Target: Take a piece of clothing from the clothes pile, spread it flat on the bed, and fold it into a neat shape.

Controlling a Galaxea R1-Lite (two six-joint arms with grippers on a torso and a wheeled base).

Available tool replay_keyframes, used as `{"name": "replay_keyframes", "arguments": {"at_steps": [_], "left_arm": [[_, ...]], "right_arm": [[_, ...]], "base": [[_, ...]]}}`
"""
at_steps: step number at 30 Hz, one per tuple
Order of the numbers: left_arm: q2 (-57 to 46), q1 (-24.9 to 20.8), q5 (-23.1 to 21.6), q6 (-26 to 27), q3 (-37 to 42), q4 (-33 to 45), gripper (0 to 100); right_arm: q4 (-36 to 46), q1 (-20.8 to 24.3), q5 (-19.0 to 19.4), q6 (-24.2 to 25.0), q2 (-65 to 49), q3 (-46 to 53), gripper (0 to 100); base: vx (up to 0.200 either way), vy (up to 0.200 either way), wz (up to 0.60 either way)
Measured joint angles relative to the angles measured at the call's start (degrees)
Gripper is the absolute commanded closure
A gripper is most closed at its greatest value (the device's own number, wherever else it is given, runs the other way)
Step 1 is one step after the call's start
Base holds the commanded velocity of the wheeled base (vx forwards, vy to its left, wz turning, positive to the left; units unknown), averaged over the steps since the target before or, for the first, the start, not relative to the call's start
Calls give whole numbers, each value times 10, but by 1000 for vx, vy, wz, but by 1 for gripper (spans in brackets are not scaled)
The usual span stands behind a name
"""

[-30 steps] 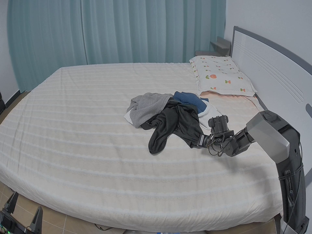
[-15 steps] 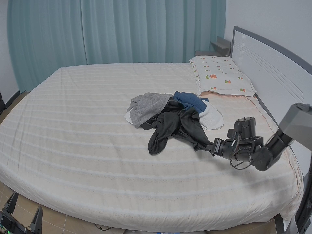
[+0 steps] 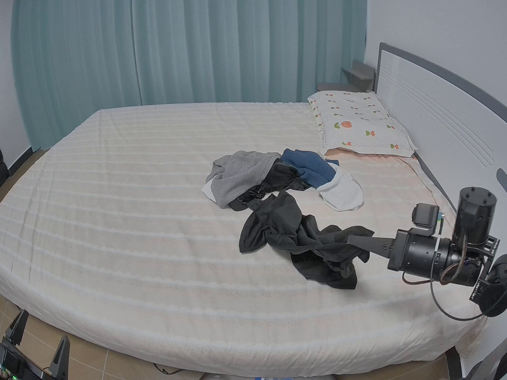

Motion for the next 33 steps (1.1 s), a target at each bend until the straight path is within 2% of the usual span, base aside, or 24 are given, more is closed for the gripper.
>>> {"name": "replay_keyframes", "arguments": {"at_steps": [3,7,14,18,24,30,33], "left_arm": [[0,0,1,-1,0,-1,0],[0,0,7,-30,-8,-15,0],[67,0,9,-80,-124,-32,0],[142,-1,-2,-90,-162,-36,0],[275,-17,-34,-75,-168,-53,0],[426,-40,-41,-51,-165,-135,0],[511,-59,-30,-46,-164,-189,0]], "right_arm": [[-4,1,4,2,-34,3,100],[-6,0,5,3,-62,3,100],[-27,-2,4,5,-77,-1,100],[-63,-1,1,9,-70,-3,100],[-101,0,-1,12,-49,-2,100],[-114,-2,-2,14,-37,-5,100],[-117,-5,-2,14,-33,-7,100]], "base": [[0,0,0],[0,0,0],[0,0,0],[0,0,0],[0,0,0],[0,0,0],[0,0,0]]}}
